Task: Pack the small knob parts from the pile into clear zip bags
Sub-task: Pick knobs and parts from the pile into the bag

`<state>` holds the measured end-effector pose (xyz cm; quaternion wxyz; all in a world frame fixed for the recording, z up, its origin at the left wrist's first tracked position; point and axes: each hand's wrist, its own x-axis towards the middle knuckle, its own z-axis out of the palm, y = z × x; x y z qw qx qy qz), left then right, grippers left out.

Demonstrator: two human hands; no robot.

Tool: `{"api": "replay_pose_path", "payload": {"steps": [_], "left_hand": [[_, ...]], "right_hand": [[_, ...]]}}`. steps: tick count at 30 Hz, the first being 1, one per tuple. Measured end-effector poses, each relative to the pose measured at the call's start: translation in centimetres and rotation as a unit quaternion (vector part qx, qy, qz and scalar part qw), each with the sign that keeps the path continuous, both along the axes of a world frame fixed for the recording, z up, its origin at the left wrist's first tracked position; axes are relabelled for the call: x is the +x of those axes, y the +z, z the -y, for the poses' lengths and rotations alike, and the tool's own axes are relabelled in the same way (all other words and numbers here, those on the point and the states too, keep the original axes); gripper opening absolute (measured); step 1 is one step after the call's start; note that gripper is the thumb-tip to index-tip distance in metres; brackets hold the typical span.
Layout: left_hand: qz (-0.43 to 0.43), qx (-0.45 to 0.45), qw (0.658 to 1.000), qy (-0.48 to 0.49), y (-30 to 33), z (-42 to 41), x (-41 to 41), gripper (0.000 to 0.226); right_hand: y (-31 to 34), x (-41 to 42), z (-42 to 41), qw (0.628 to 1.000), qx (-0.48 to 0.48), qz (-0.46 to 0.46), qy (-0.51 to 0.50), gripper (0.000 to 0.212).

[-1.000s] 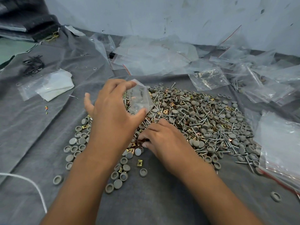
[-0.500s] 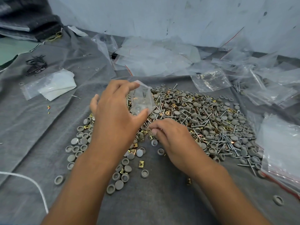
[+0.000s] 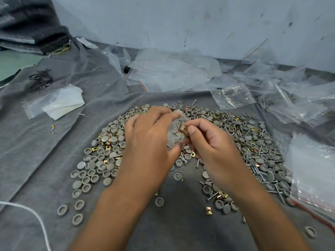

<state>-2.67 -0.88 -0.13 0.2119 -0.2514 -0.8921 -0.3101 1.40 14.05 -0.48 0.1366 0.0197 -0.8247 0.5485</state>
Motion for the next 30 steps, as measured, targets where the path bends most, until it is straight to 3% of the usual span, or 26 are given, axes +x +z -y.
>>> {"api": "replay_pose_path", "payload": {"steps": [5, 14, 18, 28, 30], "left_hand": [[-0.006, -0.002, 1.000, -0.003, -0.1, -0.4, 0.3, 0.054], [-0.010, 0.019, 0.999, -0.036, 0.3, 0.3, 0.0, 0.018], [0.005, 0.023, 1.000, -0.015, 0.5, 0.5, -0.1, 0.017], [0.039, 0.078, 0.996, -0.016, 0.6, 0.1, 0.2, 0.015], [0.051, 0.089, 0.995, -0.010, 0.5, -0.1, 0.3, 0.014]], "right_hand": [[0.0, 0.5, 0.6, 0.972, 0.196, -0.104, -0.077, 0.009], [0.4, 0.4, -0.4, 0.998, 0.003, -0.016, -0.064, 0.013], [0.4, 0.2, -0.9, 0.997, -0.063, 0.030, -0.018, 0.016], [0.9, 0.7, -1.1, 0.997, -0.067, 0.035, -0.011, 0.012], [0.9, 0.9, -0.5, 0.999, -0.022, 0.007, -0.042, 0.009]]}}
